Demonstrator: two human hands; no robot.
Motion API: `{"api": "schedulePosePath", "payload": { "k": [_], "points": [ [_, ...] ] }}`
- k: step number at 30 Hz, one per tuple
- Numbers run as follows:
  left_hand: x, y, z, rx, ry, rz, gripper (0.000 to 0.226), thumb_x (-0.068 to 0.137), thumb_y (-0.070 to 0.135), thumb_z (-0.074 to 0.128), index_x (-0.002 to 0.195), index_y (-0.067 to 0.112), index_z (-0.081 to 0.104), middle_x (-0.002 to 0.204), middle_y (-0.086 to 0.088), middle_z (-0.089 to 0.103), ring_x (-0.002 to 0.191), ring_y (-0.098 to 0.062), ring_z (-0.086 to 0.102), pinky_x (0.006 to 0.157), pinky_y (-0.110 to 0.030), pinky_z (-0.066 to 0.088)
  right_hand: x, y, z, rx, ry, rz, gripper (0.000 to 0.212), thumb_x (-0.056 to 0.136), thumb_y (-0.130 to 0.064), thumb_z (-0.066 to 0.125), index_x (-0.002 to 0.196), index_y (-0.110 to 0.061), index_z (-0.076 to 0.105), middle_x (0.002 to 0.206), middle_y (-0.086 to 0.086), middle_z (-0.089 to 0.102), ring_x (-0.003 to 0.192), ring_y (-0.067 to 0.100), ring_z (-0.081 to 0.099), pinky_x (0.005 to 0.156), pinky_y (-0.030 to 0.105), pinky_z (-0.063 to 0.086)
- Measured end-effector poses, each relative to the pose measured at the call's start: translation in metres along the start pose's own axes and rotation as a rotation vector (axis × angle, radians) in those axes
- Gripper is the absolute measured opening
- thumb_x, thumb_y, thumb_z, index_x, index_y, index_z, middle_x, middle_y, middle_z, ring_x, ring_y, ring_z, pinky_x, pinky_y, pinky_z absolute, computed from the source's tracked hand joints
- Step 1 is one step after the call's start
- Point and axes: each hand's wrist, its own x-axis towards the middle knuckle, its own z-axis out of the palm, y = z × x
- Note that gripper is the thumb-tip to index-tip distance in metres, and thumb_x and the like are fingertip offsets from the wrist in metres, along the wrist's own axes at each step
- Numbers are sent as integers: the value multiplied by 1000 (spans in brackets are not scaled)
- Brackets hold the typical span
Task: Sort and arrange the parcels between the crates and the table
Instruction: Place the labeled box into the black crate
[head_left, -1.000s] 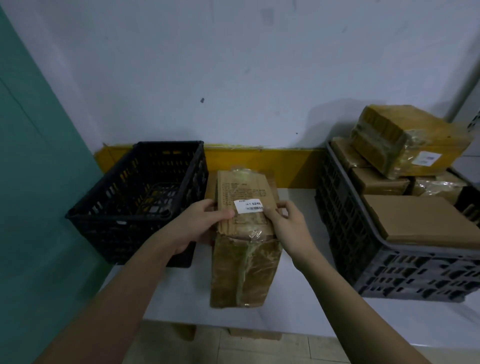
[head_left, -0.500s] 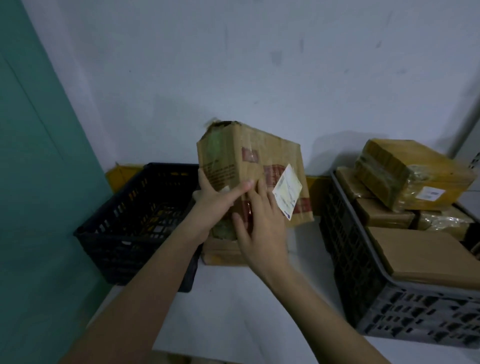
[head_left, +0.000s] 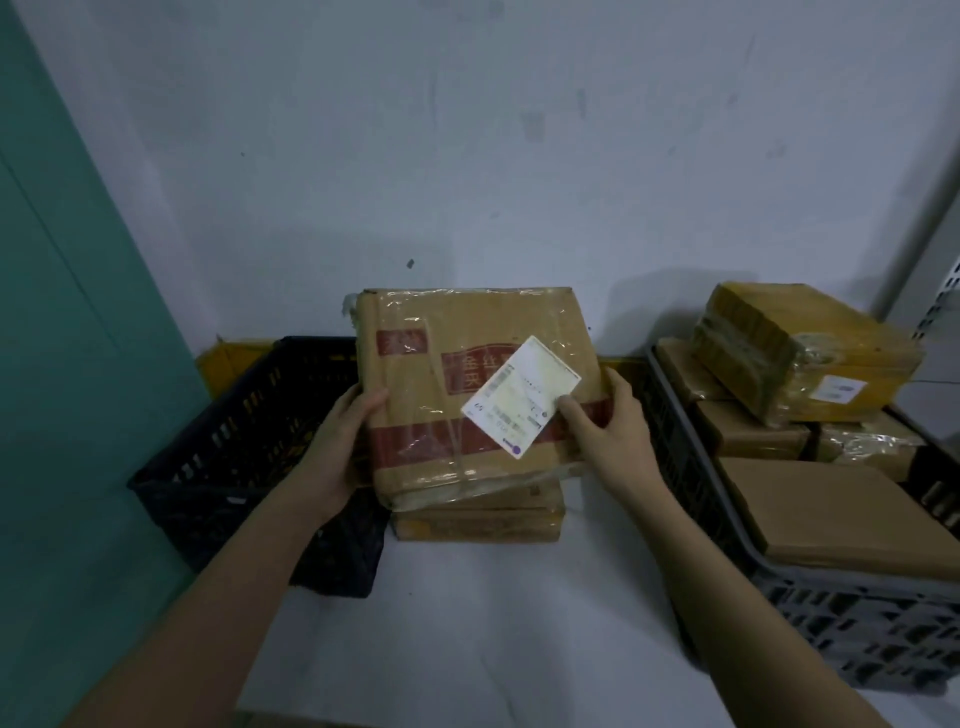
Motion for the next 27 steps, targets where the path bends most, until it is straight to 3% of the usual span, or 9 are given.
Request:
{"api": "schedulePosePath", "payload": {
  "k": [2,3,6,9,12,15,17,23,27],
  "points": [
    [1,4,-5,2,-34,41,87,59,62,79,136,30,55,127,-4,68,115,-27,65,93,-52,52,-1,4,-9,260,-182,159,71,89,-54,64,147,-28,33,125,-4,60,99,17,70,67,25,60],
    [3,7,-7,19,-36,63,87,59,60,79,136,29,55,126,-4,68,115,-27,65,92,-50,53,-3,6,-10,321,-242,207,64,91,-50,62,144,-27,37,118,-4,65,92,17,73,64,25,60],
    [6,18,0,45,-36,111,70,73,56,74,131,22,58,122,-4,69,111,-24,67,85,-39,54,-9,15,-4,459,-259,284,45,95,-45,58,135,-27,47,114,0,69,93,21,74,71,37,62],
    [5,22,11,-57,209,215,41,95,51,55,129,28,54,131,4,57,122,-15,53,94,-37,47,-9,23,9,586,-174,432,36,98,-44,55,128,-26,48,112,1,64,100,26,67,75,47,60],
    [1,7,20,-72,371,238,82,81,69,54,151,33,31,151,7,39,137,-16,39,109,-43,36,-13,28,24,694,-88,546,42,99,-45,54,134,-24,44,121,5,60,107,30,62,82,57,58],
    [-7,-21,41,-42,276,124,109,65,75,67,153,48,9,161,2,22,143,-23,32,105,-45,38,-18,24,41,848,-72,599,48,98,-44,55,141,-38,35,130,5,55,114,34,59,85,66,54],
    [-12,-35,61,3,203,117,117,65,61,76,152,50,-1,164,0,13,143,-23,30,108,-48,38,-27,15,53,950,-104,605,44,98,-42,55,137,-42,33,127,3,56,115,35,60,88,67,52],
    [0,-48,80,-71,284,224,113,68,42,84,151,50,7,150,0,41,129,-22,50,106,-52,44,-48,-3,78,943,-185,480,50,94,-38,63,134,-34,32,123,2,60,110,26,64,93,56,55],
    [7,-41,52,-202,278,239,90,78,30,79,150,42,27,138,-2,58,116,-23,63,96,-49,52,-41,-3,63,620,-137,359,64,86,-56,67,132,-39,26,133,-2,52,119,25,57,99,57,50]
  ]
}}
